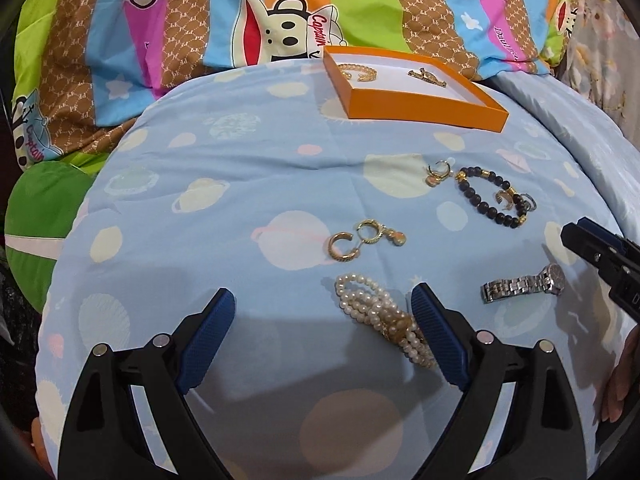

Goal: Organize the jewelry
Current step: 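Withdraw both tools from the box back over the remaining jewelry, then close the left tool on the pearl bracelet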

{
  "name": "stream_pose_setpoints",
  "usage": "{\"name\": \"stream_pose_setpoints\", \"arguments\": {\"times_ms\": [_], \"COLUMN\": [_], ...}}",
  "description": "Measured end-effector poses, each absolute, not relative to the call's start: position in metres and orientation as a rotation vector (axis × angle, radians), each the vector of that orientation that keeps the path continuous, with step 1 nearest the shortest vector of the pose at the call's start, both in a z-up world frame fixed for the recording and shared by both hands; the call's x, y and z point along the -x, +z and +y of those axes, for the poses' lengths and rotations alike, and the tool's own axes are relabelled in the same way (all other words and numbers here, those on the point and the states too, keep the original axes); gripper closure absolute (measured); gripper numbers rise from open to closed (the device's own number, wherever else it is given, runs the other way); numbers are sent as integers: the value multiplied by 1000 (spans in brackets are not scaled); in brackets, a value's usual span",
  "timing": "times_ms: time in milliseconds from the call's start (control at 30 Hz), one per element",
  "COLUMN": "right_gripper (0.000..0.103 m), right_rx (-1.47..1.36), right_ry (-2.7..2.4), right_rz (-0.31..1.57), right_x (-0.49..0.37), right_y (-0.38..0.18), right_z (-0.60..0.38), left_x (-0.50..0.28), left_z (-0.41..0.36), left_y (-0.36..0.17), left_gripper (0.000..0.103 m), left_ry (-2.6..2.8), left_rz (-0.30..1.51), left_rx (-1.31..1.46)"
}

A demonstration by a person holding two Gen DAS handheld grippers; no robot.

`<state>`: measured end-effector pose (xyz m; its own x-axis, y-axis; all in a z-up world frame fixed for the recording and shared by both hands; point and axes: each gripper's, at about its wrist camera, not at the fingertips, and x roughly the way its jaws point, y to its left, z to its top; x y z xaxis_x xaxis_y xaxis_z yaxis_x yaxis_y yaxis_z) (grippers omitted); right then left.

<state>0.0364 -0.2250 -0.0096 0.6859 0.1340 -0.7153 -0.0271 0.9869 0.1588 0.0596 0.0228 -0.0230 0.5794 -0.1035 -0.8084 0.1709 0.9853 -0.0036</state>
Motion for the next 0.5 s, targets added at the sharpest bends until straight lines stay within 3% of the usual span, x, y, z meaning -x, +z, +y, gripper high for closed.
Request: {"name": "stream_pose_setpoints", "arguments": {"times_ms": [100, 267, 500], "right_gripper": [55, 52, 52], "right_rx": [-135, -124, -121], "right_ry": [93, 99, 101], "right_rz": [809, 801, 802], "right_x": [-36, -34, -35], "right_y": [-9, -8, -8], "right_z": [-224, -222, -221], "left_x": [-58, -57, -49], "left_z": [29, 35, 37], "left_y": [-22, -21, -18], "left_gripper": [16, 33, 35], "left_ry": [-166, -221, -254], "left_rz": [940, 937, 956], "left_rx": [-79, -72, -34]}}
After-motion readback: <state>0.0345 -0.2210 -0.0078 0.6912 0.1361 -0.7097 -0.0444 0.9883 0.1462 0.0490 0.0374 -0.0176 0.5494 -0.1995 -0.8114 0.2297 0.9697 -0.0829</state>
